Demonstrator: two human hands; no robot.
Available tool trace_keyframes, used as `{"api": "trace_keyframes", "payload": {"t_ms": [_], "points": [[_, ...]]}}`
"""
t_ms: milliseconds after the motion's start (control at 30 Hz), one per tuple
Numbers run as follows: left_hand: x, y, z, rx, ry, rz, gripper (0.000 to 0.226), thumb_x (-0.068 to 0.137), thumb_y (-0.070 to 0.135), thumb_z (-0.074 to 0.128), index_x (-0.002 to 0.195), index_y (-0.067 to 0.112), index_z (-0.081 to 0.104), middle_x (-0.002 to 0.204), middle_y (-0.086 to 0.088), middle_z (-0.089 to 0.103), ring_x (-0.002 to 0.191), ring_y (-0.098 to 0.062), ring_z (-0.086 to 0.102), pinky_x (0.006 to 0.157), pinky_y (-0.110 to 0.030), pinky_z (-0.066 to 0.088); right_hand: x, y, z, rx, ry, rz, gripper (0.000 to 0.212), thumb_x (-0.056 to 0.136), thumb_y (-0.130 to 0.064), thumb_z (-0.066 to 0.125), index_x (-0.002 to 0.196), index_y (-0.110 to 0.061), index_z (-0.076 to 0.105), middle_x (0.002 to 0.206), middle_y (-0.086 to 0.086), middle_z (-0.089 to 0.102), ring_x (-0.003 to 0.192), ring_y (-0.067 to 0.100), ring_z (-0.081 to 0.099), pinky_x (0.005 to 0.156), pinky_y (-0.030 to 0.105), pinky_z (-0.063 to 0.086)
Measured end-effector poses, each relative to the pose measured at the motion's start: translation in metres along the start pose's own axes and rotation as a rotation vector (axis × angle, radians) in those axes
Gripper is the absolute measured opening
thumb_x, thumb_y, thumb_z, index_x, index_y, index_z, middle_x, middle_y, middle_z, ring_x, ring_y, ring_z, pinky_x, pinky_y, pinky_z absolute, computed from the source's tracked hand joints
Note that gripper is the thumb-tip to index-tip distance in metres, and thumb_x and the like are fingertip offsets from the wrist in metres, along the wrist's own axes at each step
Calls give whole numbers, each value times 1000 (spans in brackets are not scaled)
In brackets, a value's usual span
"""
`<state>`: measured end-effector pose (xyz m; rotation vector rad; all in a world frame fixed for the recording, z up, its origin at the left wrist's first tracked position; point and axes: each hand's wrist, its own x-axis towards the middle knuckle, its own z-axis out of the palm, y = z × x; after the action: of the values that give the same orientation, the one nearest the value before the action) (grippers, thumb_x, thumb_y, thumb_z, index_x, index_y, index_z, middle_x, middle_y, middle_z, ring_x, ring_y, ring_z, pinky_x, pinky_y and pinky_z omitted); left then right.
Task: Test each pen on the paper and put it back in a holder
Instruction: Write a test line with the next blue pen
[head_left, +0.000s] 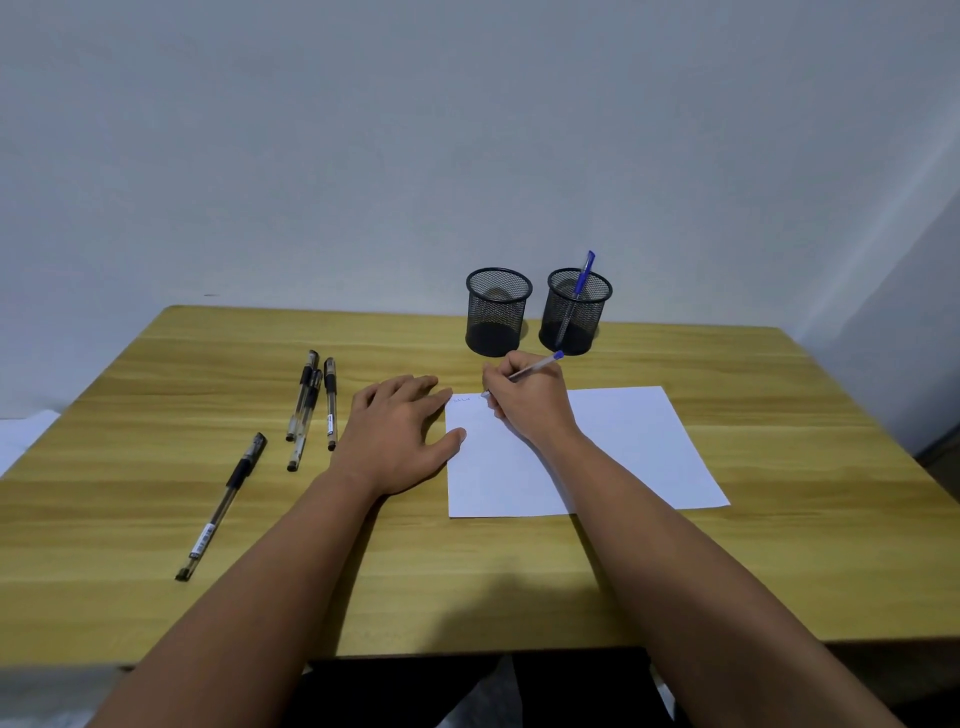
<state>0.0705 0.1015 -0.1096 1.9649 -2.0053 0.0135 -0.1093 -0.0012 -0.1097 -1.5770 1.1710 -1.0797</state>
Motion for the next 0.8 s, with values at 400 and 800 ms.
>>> {"api": "trace_keyframes", "payload": {"t_ms": [400, 800], "points": [[0, -1, 0, -21, -6, 6, 65, 87, 67, 35, 146, 42, 49, 157, 11, 42, 147, -17, 28, 117, -47, 19, 0, 1, -1, -59, -12, 5, 36, 99, -27, 74, 73, -4, 65, 58, 10, 65, 51, 19, 63, 55, 34, 52], [0, -1, 1, -25, 5, 10, 65, 87, 67, 36, 144, 42, 51, 155, 12, 44, 146, -17, 30, 115, -47, 20, 1, 2, 0, -72, 36, 7, 35, 94, -21, 70, 64, -8, 57, 59, 20, 63, 53, 38, 62, 52, 40, 51]]}}
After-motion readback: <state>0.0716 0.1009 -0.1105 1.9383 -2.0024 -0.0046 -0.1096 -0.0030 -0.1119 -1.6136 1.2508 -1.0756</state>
